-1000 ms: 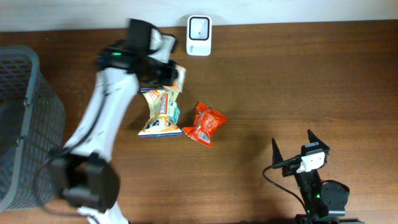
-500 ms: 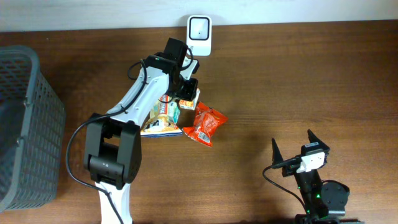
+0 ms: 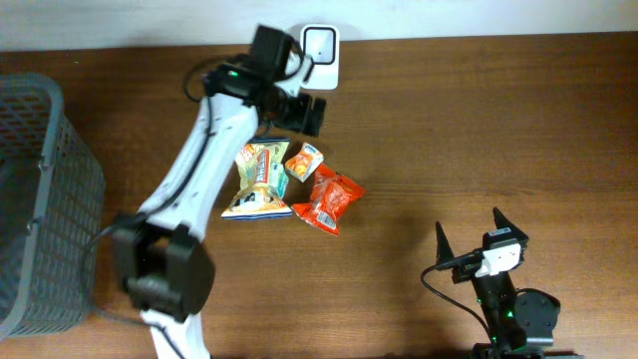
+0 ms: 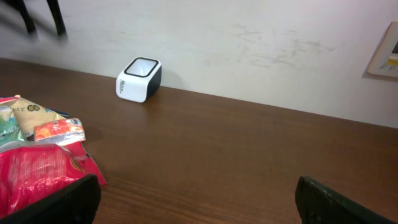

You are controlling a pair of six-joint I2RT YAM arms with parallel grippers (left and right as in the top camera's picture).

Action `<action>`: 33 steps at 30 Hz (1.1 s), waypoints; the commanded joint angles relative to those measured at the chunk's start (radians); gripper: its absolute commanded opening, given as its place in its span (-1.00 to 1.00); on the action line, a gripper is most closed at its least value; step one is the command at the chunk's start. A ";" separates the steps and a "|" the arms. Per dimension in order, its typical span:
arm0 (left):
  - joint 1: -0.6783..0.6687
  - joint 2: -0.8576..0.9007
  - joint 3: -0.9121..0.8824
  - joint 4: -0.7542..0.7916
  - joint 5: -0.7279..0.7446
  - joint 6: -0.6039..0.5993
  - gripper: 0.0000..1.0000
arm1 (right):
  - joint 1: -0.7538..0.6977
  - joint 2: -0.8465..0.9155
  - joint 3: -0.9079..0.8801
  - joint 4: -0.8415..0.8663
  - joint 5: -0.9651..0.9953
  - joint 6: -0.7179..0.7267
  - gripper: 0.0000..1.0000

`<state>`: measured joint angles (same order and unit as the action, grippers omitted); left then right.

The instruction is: Scan the item barcode

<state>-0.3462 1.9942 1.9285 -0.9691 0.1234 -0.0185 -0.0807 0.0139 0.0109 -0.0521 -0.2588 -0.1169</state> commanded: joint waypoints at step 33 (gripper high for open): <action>0.829 -0.327 0.051 -0.193 -0.209 0.057 0.98 | 0.002 -0.008 -0.005 -0.005 0.005 -0.006 0.97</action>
<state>0.4622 1.6703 1.9804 -1.1637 -0.0772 0.0231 -0.0807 0.0139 0.0109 -0.0521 -0.2588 -0.1173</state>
